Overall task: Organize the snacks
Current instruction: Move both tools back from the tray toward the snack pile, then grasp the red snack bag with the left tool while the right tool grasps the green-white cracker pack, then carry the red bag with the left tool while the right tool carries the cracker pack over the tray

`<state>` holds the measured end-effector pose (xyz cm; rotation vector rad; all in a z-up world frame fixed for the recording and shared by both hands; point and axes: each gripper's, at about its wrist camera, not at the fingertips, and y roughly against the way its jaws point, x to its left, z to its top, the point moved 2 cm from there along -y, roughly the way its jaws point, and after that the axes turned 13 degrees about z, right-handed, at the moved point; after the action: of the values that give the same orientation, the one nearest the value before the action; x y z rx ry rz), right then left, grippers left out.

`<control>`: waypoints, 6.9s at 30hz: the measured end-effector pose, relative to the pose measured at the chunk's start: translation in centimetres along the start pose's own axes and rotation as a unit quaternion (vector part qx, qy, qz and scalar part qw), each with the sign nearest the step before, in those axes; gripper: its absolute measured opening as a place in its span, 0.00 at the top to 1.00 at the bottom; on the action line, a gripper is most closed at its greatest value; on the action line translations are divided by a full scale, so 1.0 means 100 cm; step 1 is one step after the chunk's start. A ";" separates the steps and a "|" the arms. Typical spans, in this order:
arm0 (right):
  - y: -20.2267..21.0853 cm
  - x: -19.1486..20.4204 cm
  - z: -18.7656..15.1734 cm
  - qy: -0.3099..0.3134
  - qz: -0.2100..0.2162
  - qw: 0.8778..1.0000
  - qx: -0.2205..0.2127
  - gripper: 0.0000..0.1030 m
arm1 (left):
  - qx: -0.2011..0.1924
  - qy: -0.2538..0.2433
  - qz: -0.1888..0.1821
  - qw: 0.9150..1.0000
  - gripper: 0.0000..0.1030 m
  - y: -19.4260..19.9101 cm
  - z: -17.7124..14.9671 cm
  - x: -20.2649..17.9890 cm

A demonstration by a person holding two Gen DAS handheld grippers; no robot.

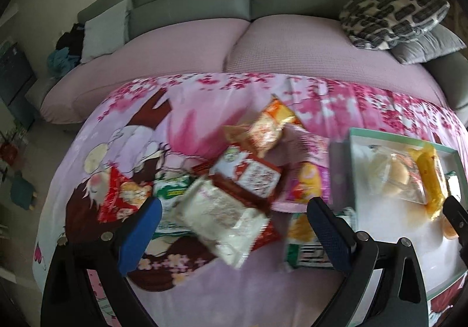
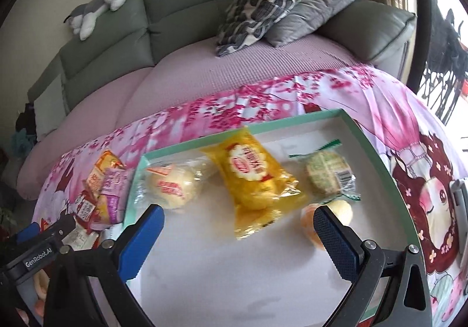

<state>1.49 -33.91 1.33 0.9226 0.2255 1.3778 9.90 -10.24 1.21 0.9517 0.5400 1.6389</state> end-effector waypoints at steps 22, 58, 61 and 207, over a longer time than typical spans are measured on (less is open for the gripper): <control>-0.044 0.114 -0.035 0.075 0.066 0.994 0.054 0.01 | 0.049 0.125 0.026 0.991 0.04 -0.041 -0.021 0.112; -0.070 0.156 -0.063 0.136 0.055 0.985 0.095 0.19 | 0.079 0.169 -0.049 0.981 0.53 -0.094 -0.026 0.124; -0.068 0.157 -0.063 0.140 0.055 0.984 0.093 0.19 | 0.082 0.176 -0.051 0.980 0.53 -0.094 -0.027 0.129; 0.015 -0.027 -0.018 -0.044 -0.010 0.999 0.006 0.49 | 0.039 -0.055 -0.305 0.950 0.53 0.035 -0.046 -0.099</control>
<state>-1.40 -35.72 0.22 0.9857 0.1759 1.3149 4.75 -20.08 -1.78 0.8181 0.7411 1.0087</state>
